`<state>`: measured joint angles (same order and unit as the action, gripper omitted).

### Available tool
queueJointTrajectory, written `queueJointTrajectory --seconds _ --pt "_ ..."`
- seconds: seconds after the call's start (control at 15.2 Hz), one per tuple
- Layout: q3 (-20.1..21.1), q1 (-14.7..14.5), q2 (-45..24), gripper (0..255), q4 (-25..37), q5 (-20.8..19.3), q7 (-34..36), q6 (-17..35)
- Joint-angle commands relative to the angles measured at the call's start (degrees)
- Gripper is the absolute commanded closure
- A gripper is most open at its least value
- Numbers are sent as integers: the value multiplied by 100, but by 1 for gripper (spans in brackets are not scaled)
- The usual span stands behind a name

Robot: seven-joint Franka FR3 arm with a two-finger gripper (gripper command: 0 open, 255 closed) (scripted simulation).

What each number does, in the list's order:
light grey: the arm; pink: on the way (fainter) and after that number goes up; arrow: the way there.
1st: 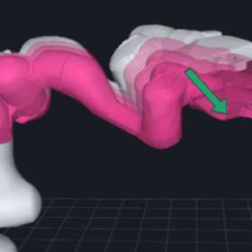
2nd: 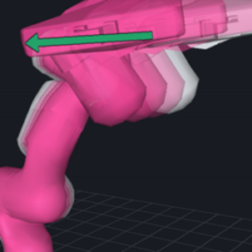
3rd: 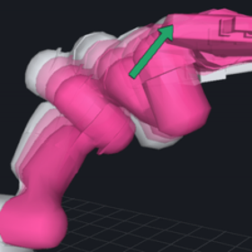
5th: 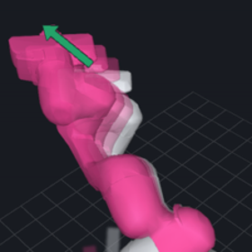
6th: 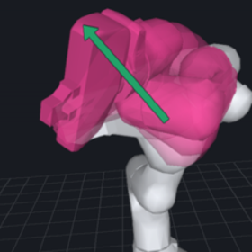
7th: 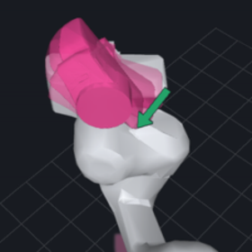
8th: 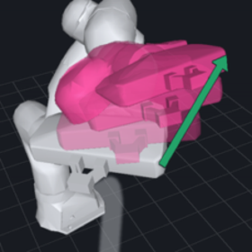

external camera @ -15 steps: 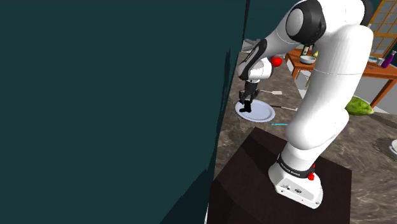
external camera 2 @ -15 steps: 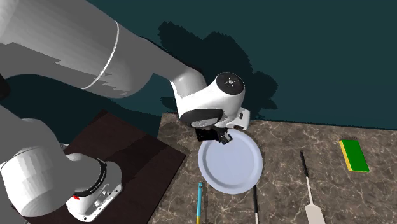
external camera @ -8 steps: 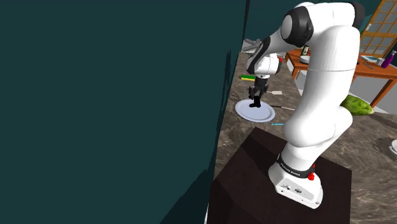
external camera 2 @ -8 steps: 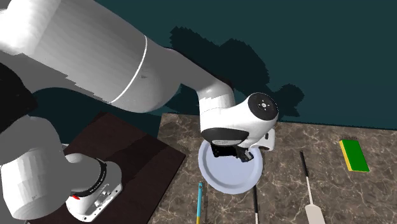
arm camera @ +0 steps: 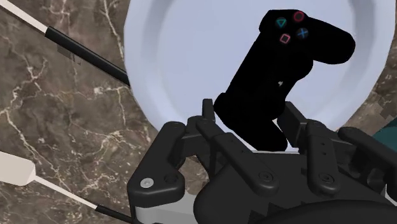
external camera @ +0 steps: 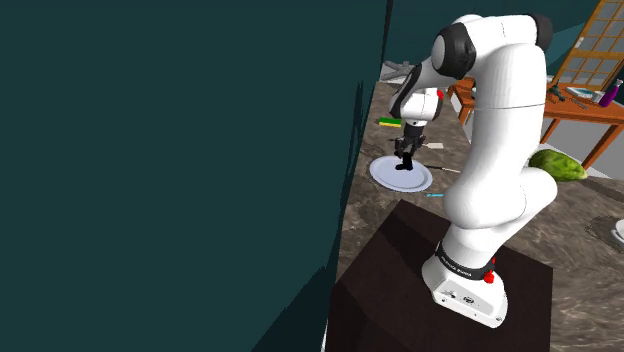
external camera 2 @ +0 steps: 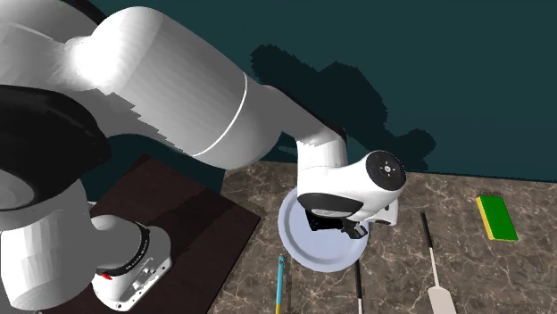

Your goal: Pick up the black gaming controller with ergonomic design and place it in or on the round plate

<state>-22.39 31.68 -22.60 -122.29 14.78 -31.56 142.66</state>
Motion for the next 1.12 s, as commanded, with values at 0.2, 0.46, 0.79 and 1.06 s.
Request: queueJointTrajectory --seconds 0.2,0.46,0.79,1.06 --pt "143 107 -327 255 17 213 -150 293" --pt "283 211 -626 255 62 392 -275 536" --pt "284 212 -626 255 62 391 -274 536" --pt "284 214 -626 0 62 391 -276 535"
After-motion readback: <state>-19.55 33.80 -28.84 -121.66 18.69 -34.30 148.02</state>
